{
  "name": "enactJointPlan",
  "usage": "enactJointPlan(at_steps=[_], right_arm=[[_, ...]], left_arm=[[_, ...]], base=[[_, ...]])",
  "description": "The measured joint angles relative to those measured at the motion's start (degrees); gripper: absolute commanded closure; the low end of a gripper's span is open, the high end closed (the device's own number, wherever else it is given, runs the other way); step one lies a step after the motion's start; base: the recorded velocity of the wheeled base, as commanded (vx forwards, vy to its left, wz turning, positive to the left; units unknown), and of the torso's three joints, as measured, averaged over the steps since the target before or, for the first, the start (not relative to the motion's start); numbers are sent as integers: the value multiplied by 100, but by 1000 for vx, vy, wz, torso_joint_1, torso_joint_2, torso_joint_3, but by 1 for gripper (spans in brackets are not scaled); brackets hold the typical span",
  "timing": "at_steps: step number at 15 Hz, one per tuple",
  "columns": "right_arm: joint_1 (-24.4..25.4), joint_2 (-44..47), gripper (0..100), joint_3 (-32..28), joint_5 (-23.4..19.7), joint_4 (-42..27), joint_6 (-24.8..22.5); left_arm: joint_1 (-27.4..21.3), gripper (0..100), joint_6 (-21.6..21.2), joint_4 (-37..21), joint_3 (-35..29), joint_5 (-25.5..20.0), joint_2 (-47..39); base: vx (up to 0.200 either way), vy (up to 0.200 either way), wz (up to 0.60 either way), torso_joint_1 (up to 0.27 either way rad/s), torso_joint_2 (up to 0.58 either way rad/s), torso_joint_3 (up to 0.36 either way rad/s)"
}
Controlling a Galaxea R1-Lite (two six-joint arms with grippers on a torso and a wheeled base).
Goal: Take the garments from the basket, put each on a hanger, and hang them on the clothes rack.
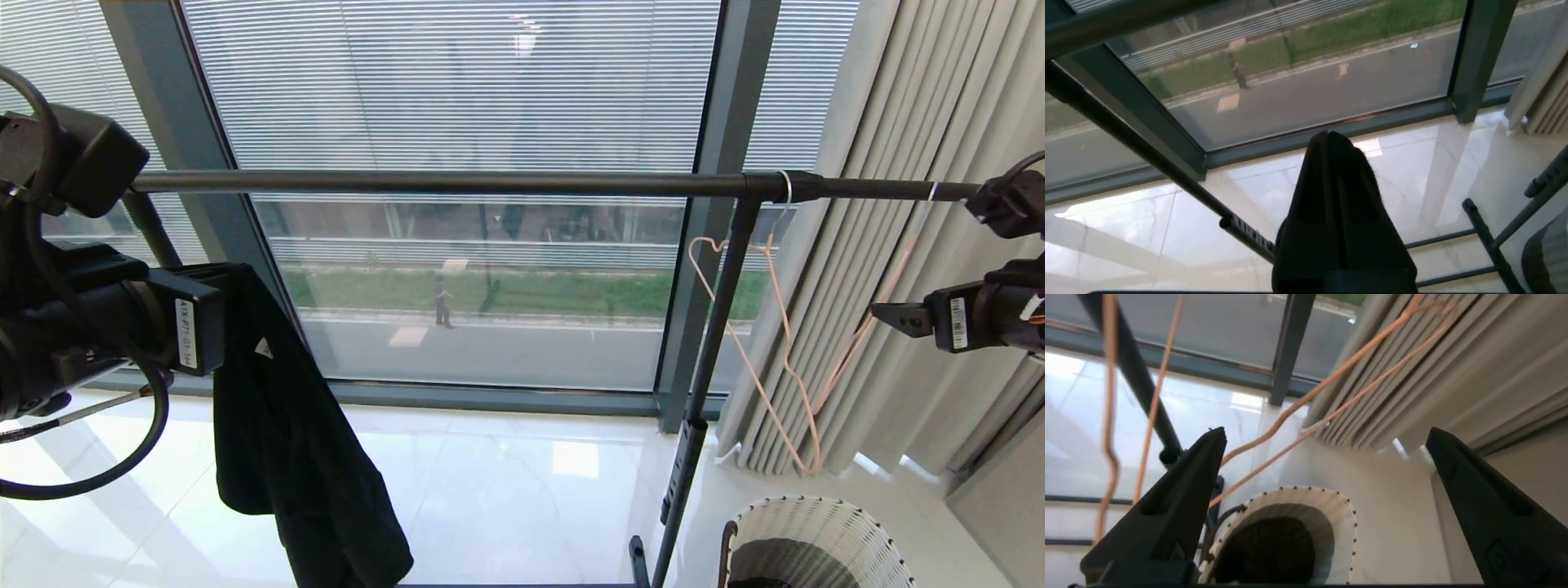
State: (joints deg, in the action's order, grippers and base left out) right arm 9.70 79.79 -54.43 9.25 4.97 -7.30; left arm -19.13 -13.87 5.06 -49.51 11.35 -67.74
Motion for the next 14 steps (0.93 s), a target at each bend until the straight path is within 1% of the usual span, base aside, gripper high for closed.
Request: enactJointPlan(at_steps=[5,11,14], right_arm=[[-102,764,0,24,0,662,77],[-423,1040,0,49,-6,670,82],[-467,1037,0,55,-12,679,88]], left_arm=[[20,100,2,-6,317,90,272],[33,100,22,-6,469,94,432],[33,100,30,-6,539,94,446]], base=[[0,0,0,0,0,0],[0,0,0,0,0,0],[0,0,0,0,0,0]])
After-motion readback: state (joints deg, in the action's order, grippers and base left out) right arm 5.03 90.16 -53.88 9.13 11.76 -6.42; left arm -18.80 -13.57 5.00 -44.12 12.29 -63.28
